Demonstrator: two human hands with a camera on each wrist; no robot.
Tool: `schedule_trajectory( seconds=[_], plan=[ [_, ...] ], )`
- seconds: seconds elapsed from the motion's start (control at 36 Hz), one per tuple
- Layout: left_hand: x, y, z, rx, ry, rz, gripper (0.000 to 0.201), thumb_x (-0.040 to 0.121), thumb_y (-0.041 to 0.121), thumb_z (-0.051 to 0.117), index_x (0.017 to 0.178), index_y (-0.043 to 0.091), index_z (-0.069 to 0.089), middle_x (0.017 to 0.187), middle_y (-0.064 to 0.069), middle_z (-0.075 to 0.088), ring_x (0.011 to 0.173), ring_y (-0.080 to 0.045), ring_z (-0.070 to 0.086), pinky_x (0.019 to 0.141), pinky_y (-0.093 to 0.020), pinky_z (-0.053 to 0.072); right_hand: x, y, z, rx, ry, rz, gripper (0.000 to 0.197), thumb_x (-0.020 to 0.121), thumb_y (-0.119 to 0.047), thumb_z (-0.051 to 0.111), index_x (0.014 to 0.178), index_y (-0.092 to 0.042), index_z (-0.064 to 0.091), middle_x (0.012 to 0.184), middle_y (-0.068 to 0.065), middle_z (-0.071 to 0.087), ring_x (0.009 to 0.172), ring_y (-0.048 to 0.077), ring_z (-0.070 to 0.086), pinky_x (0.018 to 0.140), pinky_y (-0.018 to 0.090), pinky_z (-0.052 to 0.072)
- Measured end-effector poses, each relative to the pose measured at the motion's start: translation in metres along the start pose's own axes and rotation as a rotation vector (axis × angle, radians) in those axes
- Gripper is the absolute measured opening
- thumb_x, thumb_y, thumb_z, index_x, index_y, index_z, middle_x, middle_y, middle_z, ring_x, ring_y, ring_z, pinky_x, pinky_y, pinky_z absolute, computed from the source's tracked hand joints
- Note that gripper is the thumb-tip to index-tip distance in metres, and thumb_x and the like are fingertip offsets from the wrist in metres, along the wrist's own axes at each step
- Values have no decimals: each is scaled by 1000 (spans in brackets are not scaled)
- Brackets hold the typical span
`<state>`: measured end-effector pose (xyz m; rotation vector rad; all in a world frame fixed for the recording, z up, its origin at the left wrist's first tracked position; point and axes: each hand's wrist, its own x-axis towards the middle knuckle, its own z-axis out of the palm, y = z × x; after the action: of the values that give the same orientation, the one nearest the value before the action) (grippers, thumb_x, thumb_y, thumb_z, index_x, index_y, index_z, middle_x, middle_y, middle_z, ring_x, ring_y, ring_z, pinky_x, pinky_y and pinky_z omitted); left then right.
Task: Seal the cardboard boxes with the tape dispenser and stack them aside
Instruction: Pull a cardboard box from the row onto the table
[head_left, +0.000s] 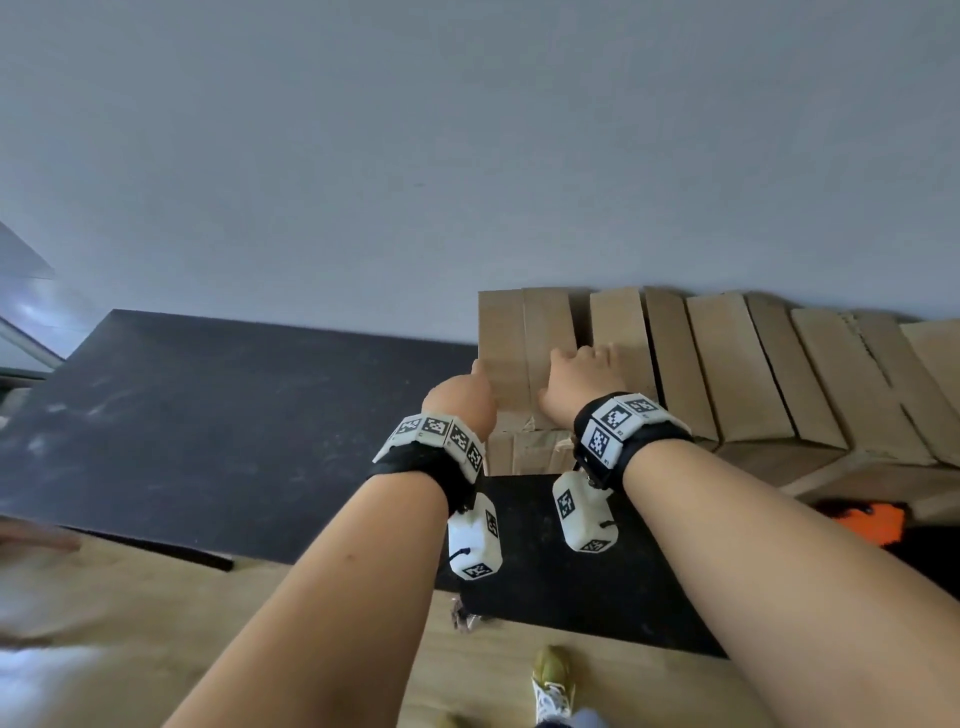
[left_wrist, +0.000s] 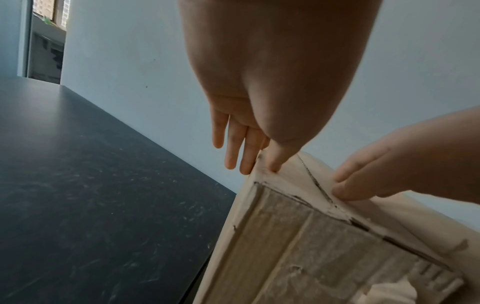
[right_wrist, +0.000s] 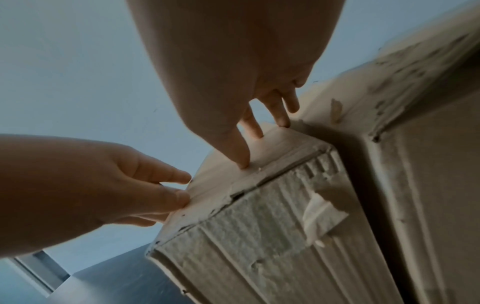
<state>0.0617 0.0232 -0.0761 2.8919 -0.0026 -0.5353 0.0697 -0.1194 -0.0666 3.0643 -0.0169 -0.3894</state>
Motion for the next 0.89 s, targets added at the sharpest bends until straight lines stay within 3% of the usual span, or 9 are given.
schedule_trajectory(
  seconds=[0.11,0.19,0.31,0.39,0.56,0.67,0.78,0.89],
  plan=[
    [-12,-21,0,-55,22,52,62,93,6,42,150,12,16,77,-6,54,73,-25,54,62,-34,42,-13,-17,-4,245,-56,62,46,90,-23,53,133,-11,43,133,16,38,105,33,55,86,39,46],
    [-22,-33,1,-108,28,74,62,91,6,44,148,12,19,81,-7,57,71,-24,53,60,-34,40,-22,-28,-2,360,-27,93,45,89,-18,55,132,-12,45,135,16,33,98,32,58,73,33,46],
    [-35,-46,-3,-154,82,80,42,88,5,45,130,10,39,75,-4,55,67,-23,52,56,-34,38,-38,-38,1,442,-38,111,47,93,-22,57,137,-16,43,140,17,33,104,32,59,79,32,45],
    [-45,-58,-11,-132,106,94,26,87,7,46,113,10,47,81,-5,58,71,-23,55,57,-33,42,-51,-45,1,501,-54,96,54,93,-28,58,142,-16,38,142,18,32,106,32,58,86,33,44],
    [-66,-90,-17,-45,81,84,17,83,6,44,87,13,59,85,-4,64,79,-25,61,63,-31,45,-72,-76,3,554,-63,17,60,89,-23,62,144,-19,37,141,16,36,111,31,56,88,32,43],
    [-81,-118,-9,3,71,21,17,86,5,45,93,10,59,89,-5,62,81,-24,58,67,-32,47,-85,-102,12,556,-76,-16,58,90,-16,61,143,-20,39,139,15,38,108,30,58,87,32,45],
    [-94,-131,-2,68,49,55,23,89,6,44,106,8,60,98,-6,63,82,-25,57,67,-33,46,-96,-115,20,551,-47,-11,53,93,-16,58,142,-18,40,144,13,35,107,29,59,86,33,46],
    [-105,-124,-3,137,137,88,26,91,8,42,112,8,57,115,-8,53,105,-28,53,78,-37,46,-108,-111,19,583,7,-3,54,93,-17,56,144,-17,39,143,13,37,107,28,59,86,33,46]
  ],
)
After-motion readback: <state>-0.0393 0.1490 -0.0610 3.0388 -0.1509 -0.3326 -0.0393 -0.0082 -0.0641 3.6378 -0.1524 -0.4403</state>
